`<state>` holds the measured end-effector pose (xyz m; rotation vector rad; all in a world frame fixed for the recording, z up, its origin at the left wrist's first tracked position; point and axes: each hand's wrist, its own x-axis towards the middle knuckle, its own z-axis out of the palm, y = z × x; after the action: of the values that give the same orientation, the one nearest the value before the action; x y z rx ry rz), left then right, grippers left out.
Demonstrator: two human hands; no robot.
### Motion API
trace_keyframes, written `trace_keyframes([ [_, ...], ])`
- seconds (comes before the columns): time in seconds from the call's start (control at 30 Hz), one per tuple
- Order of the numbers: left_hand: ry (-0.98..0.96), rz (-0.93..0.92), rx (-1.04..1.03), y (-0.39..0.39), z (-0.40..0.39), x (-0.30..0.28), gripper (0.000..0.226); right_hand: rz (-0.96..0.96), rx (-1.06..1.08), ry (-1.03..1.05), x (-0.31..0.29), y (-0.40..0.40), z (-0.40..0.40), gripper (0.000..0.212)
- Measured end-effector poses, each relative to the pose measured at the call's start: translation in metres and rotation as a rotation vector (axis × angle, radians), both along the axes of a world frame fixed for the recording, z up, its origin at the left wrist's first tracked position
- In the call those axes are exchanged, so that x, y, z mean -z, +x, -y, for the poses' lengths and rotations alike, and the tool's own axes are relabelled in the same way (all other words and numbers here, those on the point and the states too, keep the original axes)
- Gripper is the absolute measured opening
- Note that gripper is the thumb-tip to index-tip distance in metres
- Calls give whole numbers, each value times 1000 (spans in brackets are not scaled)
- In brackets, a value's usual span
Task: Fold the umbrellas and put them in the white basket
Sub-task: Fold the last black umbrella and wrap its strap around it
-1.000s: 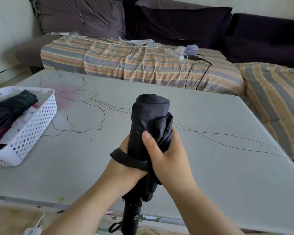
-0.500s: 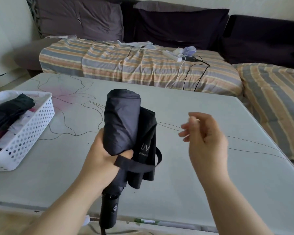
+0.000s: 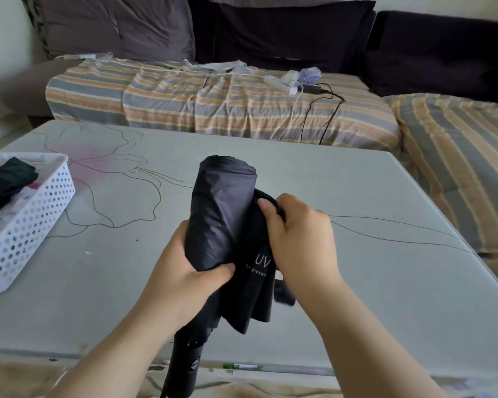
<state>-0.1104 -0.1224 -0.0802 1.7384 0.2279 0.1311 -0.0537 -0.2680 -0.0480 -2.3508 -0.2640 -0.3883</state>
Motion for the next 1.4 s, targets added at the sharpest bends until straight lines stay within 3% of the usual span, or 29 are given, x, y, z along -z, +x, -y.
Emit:
trace_keyframes([
  [0.17, -131, -48, -43, -3, -2, -1, 45, -92, 106, 515, -11, 10, 20, 40],
  [0.27, -192, -48, -122, -2, -6, -2, 45, -139, 10, 437, -10, -1, 28, 42],
  [0.4, -218, -41, -184, 3, -8, -1, 45, -366, -152, 130, 3, -19, 9, 41],
  [0.47, -230, -36, -186, 4, -7, 0, 44, -423, -167, 146, 9, -20, 0, 43],
  [0.67, -131, 6, -283, 6, -10, 1, 42, -138, -98, -100, 5, -17, -5, 46],
  [0.8, -83, 18, -363, 7, -35, -2, 48, 112, -30, 237, -6, -8, 27, 49],
  [0.9, 57, 15, -240, 1, -26, -1, 51, 236, -172, 230, -1, -17, 10, 37],
  [0.97, 71, 5, -179, -1, -14, 6, 54, 69, -261, 211, 7, -24, -10, 21],
  [1.07, 105, 10, -104, 0, -5, 8, 49, -276, -210, 223, 10, -25, -26, 30],
  [1.17, 179, -3, -55, 0, -1, 4, 46, -382, -198, 337, 11, -17, -24, 34],
  [1.3, 341, -55, 122, -6, 6, 6, 49, -600, -221, 643, 12, -13, -24, 31],
  [1.4, 375, -68, 221, -7, 4, 8, 59, -635, -171, 831, 14, -13, -28, 32],
])
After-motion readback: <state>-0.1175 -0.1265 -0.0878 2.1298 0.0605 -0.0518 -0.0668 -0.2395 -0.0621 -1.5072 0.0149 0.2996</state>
